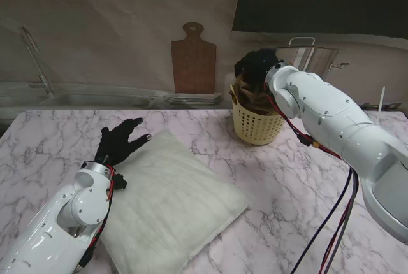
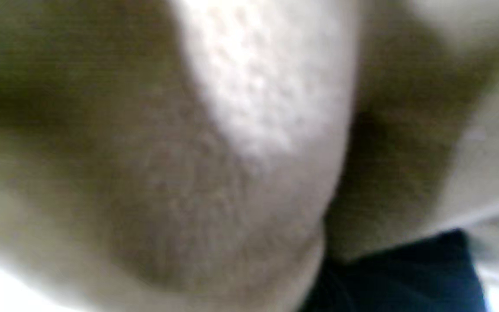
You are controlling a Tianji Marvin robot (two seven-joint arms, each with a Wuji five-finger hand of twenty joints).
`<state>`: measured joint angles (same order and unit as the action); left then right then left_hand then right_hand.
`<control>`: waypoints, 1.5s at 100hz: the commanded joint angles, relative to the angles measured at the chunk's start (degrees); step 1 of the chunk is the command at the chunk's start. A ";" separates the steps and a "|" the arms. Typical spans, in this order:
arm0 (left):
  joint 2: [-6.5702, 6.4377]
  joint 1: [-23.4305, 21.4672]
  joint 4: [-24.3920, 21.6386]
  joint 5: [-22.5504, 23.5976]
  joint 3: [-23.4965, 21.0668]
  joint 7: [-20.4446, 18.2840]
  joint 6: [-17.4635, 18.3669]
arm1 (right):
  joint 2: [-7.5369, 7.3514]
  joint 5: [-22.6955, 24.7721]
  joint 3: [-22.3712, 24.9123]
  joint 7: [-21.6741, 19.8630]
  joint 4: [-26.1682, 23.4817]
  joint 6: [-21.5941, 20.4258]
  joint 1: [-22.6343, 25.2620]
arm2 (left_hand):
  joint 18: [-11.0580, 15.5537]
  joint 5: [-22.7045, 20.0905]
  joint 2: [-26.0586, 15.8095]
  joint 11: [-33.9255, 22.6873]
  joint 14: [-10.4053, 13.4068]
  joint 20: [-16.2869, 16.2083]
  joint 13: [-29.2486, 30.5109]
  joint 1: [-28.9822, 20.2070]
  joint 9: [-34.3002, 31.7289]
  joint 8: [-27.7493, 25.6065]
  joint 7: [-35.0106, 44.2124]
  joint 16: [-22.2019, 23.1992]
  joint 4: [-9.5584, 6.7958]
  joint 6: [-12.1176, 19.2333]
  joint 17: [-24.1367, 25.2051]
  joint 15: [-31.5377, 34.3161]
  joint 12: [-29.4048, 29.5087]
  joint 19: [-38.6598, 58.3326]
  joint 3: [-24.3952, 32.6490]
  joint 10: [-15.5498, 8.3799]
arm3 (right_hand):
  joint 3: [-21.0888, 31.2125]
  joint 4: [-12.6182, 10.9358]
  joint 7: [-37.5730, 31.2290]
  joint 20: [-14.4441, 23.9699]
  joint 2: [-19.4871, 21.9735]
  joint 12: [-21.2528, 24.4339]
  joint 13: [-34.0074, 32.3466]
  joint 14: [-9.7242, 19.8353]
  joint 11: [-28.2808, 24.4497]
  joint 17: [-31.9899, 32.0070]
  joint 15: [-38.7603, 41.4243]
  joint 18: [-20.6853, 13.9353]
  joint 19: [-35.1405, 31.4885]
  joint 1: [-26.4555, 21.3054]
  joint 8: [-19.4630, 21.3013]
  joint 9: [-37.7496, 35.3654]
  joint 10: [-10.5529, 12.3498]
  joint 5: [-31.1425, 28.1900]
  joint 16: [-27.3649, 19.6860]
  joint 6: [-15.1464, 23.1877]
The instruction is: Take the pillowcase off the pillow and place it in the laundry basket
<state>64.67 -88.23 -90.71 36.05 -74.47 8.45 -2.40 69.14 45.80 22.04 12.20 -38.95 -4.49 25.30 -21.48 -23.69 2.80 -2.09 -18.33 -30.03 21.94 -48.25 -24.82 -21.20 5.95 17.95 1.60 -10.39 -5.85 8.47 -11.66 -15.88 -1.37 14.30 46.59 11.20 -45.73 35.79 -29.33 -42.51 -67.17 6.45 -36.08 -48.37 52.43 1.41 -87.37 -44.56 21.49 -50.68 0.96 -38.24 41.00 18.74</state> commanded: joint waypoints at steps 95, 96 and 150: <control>-0.01 -0.02 0.10 0.57 0.44 -0.97 0.34 | -9.46 15.32 21.18 -18.59 -22.07 -1.34 14.67 | -1.19 1.40 -3.13 0.73 0.81 -0.99 -1.74 -1.18 2.99 -0.42 -0.94 0.61 -0.35 -0.27 1.00 -0.59 -0.07 25.66 -0.70 -0.03 | 13.21 -12.21 28.45 -17.77 -3.80 32.87 41.05 -10.22 23.11 41.92 -48.76 16.56 42.45 11.59 -6.23 29.64 1.35 22.62 -30.12 -5.24; -0.01 -0.02 0.10 0.57 0.44 -0.96 0.33 | -9.58 15.57 21.48 -19.24 -22.47 -1.50 14.88 | -1.19 1.39 -3.12 0.73 0.84 -0.99 -1.74 -1.20 2.99 -0.42 -0.94 0.61 -0.35 -0.29 1.00 -0.58 -0.07 25.66 -0.69 -0.04 | 13.57 -12.63 28.77 -18.05 -3.86 33.06 41.42 -10.33 23.47 42.11 -48.90 16.67 42.79 11.92 -6.39 29.87 1.29 22.87 -30.34 -5.65; 0.00 -0.21 -0.03 0.86 0.30 -0.61 0.60 | -10.44 10.35 32.89 -31.42 -32.65 -5.44 22.09 | -1.08 1.60 -3.01 0.72 0.86 -0.95 -1.72 -1.18 2.96 -0.38 -1.02 0.59 -0.37 -0.25 0.98 -0.59 -0.06 25.65 -0.72 0.00 | -20.08 -4.10 41.07 -23.64 19.35 36.24 48.30 -16.67 29.64 46.78 -51.48 20.73 53.52 42.01 -0.95 34.74 -7.40 26.21 -33.14 -17.08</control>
<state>64.60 -88.31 -90.70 36.89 -74.28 8.43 -2.02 58.35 55.64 54.44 -19.26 -70.79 -10.12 46.72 -21.49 -23.69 2.79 -1.86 -18.33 -30.04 21.92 -48.26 -23.87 -21.21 5.95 17.95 1.60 -10.42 -5.82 8.46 -11.67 -15.88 -1.37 14.30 33.22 7.38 -6.79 13.21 -18.08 -7.06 -21.10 -8.87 -8.27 -3.05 2.83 19.99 -35.86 -3.53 18.27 -18.35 -5.50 -14.24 9.71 2.97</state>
